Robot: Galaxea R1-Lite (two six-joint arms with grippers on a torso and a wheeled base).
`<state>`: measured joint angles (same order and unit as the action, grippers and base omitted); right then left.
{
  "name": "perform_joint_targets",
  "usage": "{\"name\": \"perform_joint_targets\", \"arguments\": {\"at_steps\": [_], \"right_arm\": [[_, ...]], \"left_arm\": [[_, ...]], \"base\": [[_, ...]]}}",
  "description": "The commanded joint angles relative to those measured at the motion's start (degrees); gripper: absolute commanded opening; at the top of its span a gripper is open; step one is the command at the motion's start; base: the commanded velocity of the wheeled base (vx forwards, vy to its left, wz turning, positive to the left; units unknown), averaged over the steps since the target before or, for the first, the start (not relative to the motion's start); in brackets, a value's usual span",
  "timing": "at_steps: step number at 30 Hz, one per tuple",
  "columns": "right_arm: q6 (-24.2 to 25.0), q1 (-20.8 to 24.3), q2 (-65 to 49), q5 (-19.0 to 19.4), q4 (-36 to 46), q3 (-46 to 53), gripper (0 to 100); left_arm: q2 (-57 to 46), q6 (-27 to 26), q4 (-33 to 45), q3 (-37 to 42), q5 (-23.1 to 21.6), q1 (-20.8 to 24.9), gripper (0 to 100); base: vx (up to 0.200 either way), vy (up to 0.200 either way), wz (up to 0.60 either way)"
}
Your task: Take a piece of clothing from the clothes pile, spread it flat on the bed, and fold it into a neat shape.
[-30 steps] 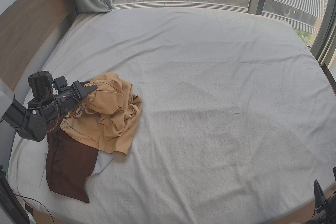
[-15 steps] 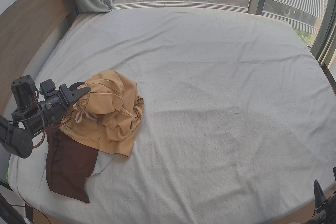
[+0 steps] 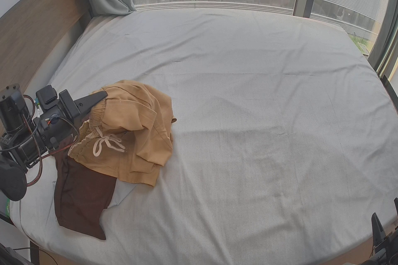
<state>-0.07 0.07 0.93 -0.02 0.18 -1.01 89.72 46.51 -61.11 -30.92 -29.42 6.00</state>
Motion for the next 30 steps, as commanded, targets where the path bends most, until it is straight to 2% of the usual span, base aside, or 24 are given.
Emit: {"name": "perform_joint_targets", "arguments": {"at_steps": [1, 5, 16, 20, 30], "right_arm": [[0.0, 0.0, -0.8, 0.0, 0.0, 1.0, 100], [0.0, 0.0, -0.8, 0.0, 0.0, 0.9, 100], [0.1, 0.0, -0.8, 0.0, 0.0, 1.0, 100], [0.1, 0.0, -0.7, 0.0, 0.0, 0.9, 100], [0.1, 0.0, -0.7, 0.0, 0.0, 1.0, 100]], "left_arm": [[-3.0, 0.1, 0.0, 0.6, 2.5, 3.1, 0], [-3.9, 0.2, 0.3, 0.2, 7.4, 7.6, 0], [-7.9, 0.2, 2.0, -1.6, 14.7, 16.9, 0], [-9.5, 0.2, 5.3, -3.2, 14.9, 18.6, 0], [-10.1, 0.2, 7.8, -4.6, 15.2, 23.4, 0]], "base": [[0.0, 0.0, 0.0], [0.0, 0.0, 0.0], [0.0, 0.0, 0.0], [0.0, 0.0, 0.0], [0.0, 0.0, 0.0]]}}
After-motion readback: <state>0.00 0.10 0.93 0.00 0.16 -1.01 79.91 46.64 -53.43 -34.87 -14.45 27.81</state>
